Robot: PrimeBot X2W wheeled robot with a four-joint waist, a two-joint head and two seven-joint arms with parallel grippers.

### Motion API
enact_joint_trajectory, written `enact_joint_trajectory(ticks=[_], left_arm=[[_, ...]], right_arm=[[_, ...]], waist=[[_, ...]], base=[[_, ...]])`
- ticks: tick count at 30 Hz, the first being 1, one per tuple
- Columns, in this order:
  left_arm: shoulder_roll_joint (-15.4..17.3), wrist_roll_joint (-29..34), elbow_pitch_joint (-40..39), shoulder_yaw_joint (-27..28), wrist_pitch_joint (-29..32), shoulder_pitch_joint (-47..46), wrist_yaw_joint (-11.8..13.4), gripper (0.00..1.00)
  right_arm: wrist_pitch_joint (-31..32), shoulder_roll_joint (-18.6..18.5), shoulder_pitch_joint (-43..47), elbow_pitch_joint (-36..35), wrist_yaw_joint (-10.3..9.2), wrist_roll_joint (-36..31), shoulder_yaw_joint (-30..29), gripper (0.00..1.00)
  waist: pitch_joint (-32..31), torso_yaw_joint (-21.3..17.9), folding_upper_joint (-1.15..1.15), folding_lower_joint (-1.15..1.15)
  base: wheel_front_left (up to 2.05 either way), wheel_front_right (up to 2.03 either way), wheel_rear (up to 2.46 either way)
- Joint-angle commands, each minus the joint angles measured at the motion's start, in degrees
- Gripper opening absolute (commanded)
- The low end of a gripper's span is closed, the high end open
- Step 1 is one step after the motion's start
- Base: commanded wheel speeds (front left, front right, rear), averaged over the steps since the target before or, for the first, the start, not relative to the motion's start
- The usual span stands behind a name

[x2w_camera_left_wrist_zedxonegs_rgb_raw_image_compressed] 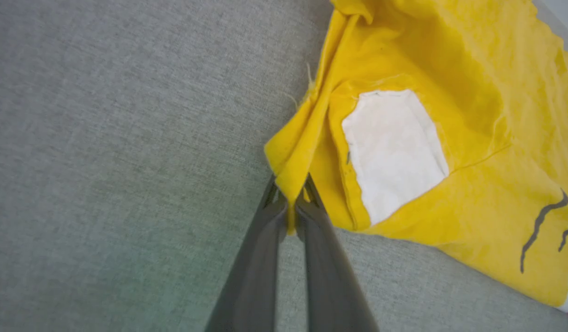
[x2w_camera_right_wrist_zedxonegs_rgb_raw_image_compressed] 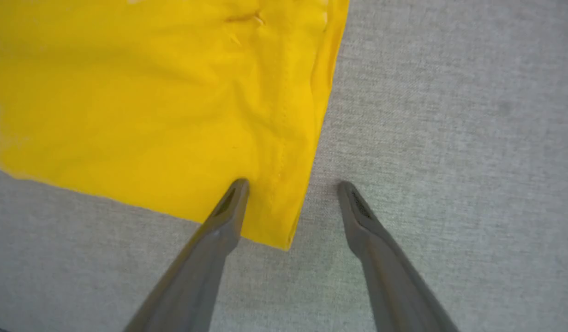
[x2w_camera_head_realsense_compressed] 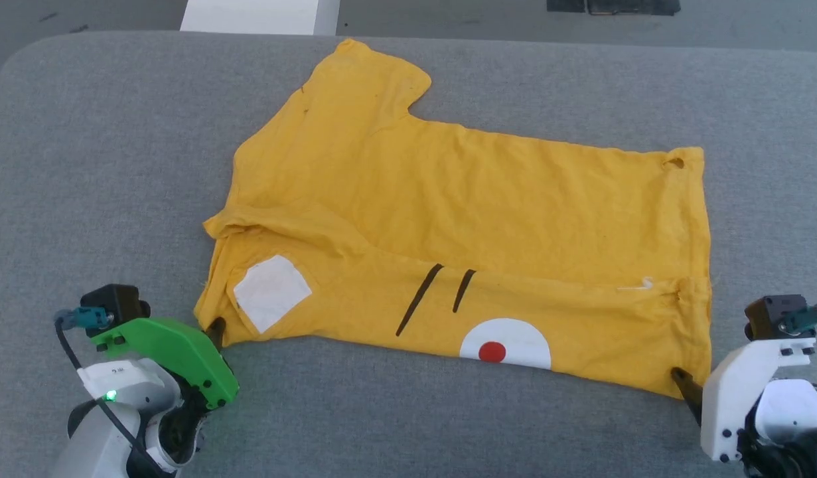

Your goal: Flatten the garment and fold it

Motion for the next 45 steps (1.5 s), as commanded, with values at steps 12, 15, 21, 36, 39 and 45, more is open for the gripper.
enact_joint_trajectory(ticks=[12, 15, 21, 36, 39, 45], left_arm=[[-0.4, -0.4, 0.8, 0.0, -0.8, 0.1, -0.3, 0.00], [-0.3, -0.6, 1.0, 0.6, -1.5, 0.0, -0.5, 0.00], [0.7, -1.2, -0.7, 2.2, -1.8, 0.9, 0.0, 0.00], [-0.8, -3.8, -7.8, 3.0, -1.3, 16.1, 5.2, 0.00], [-1.6, -4.3, -5.2, 2.8, -1.6, 15.6, 4.5, 0.00], [-2.3, -4.8, -0.2, 3.0, -2.5, 13.4, 3.1, 1.00]], right_arm=[[-0.5, -1.9, -2.1, 7.3, -0.09, 0.8, 4.9, 0.00], [-0.4, -2.7, -2.9, 6.4, -0.09, 2.7, 4.6, 0.00], [0.5, -5.5, -4.8, 3.3, -0.09, 5.0, 1.9, 0.00], [6.4, -7.9, 2.0, 2.7, -0.09, 6.2, -0.8, 0.00], [6.1, -7.1, 3.4, 5.1, -0.09, 5.8, 0.0, 0.00], [4.6, -5.7, 3.8, 9.2, -0.09, 5.7, 1.1, 0.00]], waist=[[0.6, 1.5, 0.00, 0.00], [-0.4, 1.2, 0.00, 0.00], [-3.9, 1.0, 0.00, 0.00], [-8.9, 1.7, 0.00, 0.00], [-8.9, 1.9, 0.00, 0.00], [-9.3, 1.6, 0.00, 0.00]], base=[[0.00, 0.00, 0.00], [0.00, 0.00, 0.00], [0.00, 0.00, 0.00], [0.00, 0.00, 0.00], [0.00, 0.00, 0.00], [0.00, 0.00, 0.00]])
